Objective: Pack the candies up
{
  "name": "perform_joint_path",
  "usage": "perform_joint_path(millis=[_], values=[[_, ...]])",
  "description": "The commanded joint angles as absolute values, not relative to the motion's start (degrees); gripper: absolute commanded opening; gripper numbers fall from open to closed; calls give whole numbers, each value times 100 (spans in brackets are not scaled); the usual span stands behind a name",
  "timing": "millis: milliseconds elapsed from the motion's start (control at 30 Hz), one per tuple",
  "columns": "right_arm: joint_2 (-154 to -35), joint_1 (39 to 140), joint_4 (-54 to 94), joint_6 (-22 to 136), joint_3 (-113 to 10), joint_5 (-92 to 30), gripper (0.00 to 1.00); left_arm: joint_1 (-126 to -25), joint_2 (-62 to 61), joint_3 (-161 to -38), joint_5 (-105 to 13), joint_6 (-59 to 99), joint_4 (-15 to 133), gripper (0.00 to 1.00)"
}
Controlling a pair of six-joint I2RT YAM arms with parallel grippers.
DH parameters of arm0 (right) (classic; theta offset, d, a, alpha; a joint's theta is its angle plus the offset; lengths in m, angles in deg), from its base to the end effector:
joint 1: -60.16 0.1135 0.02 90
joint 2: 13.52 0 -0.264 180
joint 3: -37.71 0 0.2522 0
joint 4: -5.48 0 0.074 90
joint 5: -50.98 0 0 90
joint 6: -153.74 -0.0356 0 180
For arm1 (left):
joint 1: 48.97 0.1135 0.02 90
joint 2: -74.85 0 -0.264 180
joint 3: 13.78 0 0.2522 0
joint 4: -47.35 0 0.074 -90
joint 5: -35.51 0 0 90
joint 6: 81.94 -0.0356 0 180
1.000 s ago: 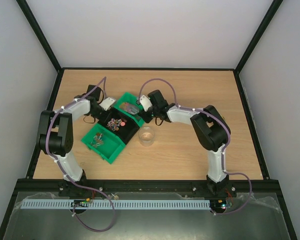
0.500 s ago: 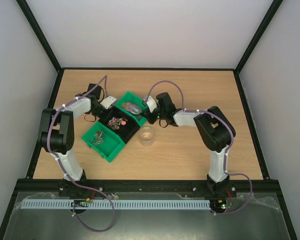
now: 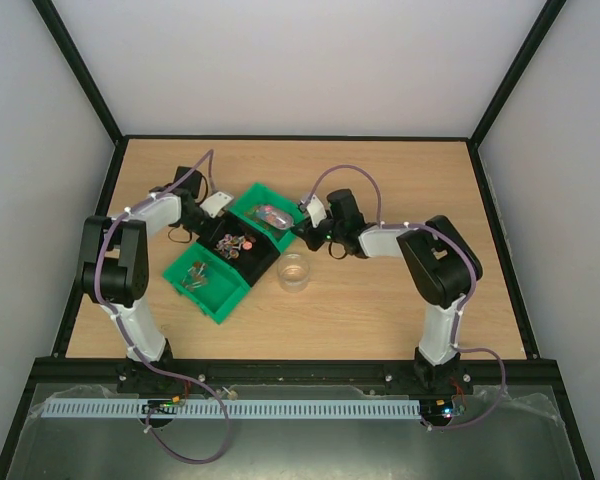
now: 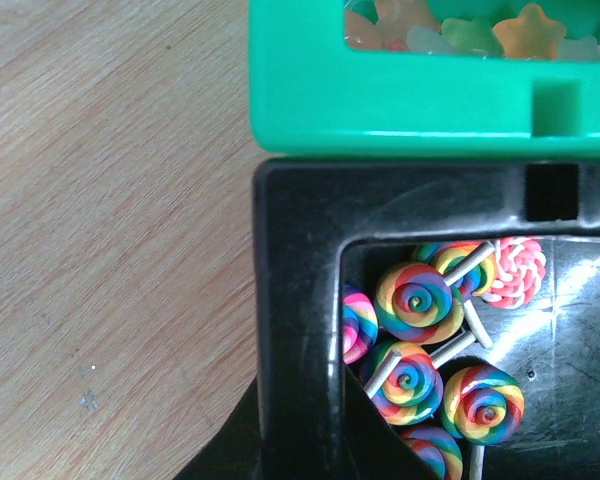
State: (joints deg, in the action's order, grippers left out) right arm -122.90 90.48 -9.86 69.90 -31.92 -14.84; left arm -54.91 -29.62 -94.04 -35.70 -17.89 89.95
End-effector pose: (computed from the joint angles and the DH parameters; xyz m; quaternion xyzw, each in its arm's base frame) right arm 0.3366 0.2137 0.1573 -0.3650 0.7452 0.2830 0.4810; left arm 0.3553 -0.0485 0.1667 0.2970 0.9203 -0.1230 0.2231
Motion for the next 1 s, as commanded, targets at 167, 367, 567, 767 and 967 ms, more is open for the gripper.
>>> perform_joint_path(millis=[167, 367, 567, 767, 967], values=[[-12016, 8969, -1589, 6575, -3106, -916, 1, -5372, -3132, -9478, -3567, -1683, 9056, 2], [-11875, 8837, -1604, 6739, -3037, -813, 1, -5346, -3211, -9561, -3542, -1611, 9055, 2], [-11516, 8601, -1341, 7017, -2937, -560, 1, -5330, -3258, -9621, -3542, -1658, 9095, 2], [-10875, 8198, -809, 7318, -2713, -153, 1, -5321, -3269, -9680, -3529, -1680, 9121, 2], [-10062, 7852, 152, 8035, -2429, 235, 1, -5319, -3242, -9654, -3524, -1707, 9154, 2]])
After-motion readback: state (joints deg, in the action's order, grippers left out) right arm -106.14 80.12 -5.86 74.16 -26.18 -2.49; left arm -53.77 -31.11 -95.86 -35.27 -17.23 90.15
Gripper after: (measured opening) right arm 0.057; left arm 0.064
